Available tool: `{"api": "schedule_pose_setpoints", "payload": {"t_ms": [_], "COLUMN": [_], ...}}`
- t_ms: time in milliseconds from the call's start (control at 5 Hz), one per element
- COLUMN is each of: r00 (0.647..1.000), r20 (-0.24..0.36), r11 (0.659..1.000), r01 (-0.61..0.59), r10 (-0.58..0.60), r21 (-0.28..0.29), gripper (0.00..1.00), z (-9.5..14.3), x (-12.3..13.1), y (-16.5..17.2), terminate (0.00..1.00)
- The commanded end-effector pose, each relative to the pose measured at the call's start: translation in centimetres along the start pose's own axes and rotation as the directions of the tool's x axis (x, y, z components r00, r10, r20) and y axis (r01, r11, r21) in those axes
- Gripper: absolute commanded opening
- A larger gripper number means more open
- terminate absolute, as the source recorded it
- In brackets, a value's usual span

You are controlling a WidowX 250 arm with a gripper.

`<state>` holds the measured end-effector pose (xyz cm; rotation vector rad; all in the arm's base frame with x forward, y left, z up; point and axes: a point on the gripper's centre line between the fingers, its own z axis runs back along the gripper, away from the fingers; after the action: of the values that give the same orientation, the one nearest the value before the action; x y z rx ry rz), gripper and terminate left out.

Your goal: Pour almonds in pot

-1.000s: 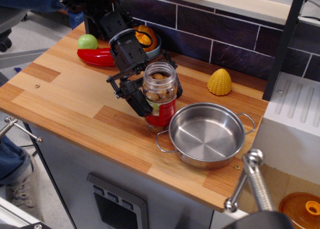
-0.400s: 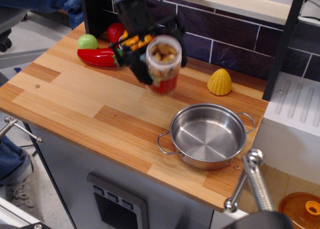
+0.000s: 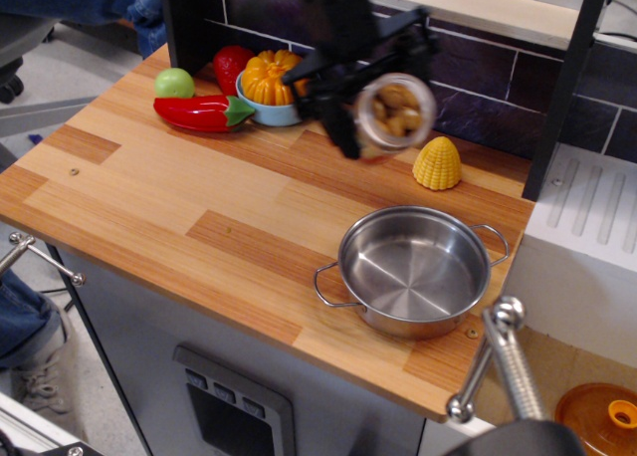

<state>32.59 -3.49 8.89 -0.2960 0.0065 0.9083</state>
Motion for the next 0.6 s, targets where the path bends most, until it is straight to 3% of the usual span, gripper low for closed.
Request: {"api": "schedule_pose_setpoints", "payload": {"t_ms": [0, 200, 400], "r00": [0.914, 0.817, 0.716], "r20": [0.39, 0.557, 0.676], "r11": [0.992, 0.985, 0.978], "r01": [0.125, 0.17, 0.203], "r10": [-0.11, -0.148, -0.176], "r21": [-0.013, 0.013, 0.04], "gripper": [0.0, 0.0, 0.0], "z": [0.1, -0.6, -1.1], "x": [-1.2, -0.9, -0.7], "y": [-0.2, -0.3, -0.2], "terminate": [0.0, 0.0, 0.0]}}
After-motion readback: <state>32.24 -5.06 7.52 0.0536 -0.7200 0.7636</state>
